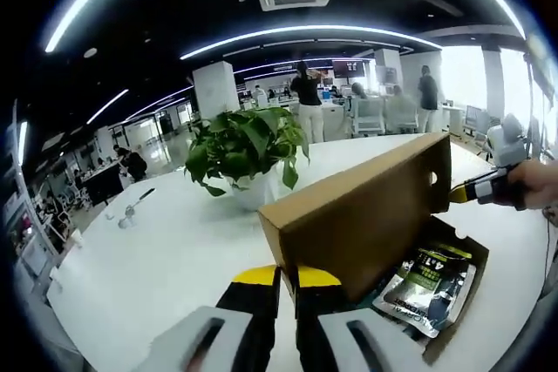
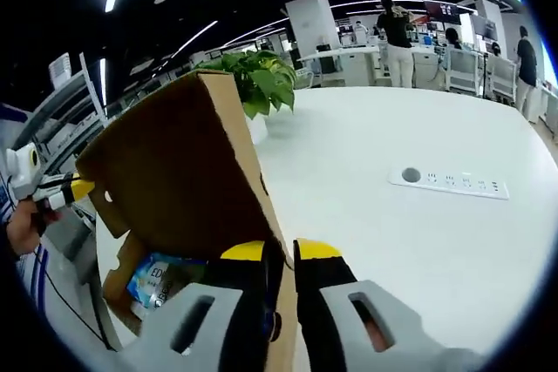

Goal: Operate the shoe box by opening the lid, removing the specified soft item, and placing it in the target area until the item is outside and the box remains undamaged.

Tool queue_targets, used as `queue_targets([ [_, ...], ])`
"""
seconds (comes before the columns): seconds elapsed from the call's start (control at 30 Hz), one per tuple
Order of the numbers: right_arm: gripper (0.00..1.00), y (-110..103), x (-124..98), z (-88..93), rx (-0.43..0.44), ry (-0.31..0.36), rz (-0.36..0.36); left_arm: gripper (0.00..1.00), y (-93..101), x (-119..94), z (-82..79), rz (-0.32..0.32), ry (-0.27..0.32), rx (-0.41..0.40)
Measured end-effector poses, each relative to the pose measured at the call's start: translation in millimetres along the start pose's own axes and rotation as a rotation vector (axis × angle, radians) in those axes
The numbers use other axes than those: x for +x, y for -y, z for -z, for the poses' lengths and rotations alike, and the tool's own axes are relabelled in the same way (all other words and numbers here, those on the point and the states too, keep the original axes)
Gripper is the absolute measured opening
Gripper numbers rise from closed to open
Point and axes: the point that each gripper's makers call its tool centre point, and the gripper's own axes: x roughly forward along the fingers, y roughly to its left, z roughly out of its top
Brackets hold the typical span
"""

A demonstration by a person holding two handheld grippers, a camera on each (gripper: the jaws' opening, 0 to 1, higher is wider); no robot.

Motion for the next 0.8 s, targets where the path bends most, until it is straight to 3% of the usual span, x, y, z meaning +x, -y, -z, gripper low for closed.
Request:
queue_targets([
  [0.23, 0.01, -3.8, 8.1, -2.2, -0.030, -0.019, -0.007, 0.05, -2.2, 7.1, -1.6, -0.002, 0.000, -0.005],
  [0.47, 0.00, -1.0, 9.4, -3.5, -0.028, -0.019, -0.016, 0.06, -1.3, 9.3, 3.2, -0.015, -0.009, 0.006],
  [0.67, 0.00, -0.4, 13.5, -6.7, -0.038, -0.023, -0.019, 0.05, 4.1, 13.7, 28.7, -0.013, -0.070, -0.003],
  [0.8, 0.00, 0.0, 17.9, -10.1, -0.035, -0.021, -0.015, 0.05, 5.4, 15.7, 50.1, -0.001, -0.112, -0.052],
])
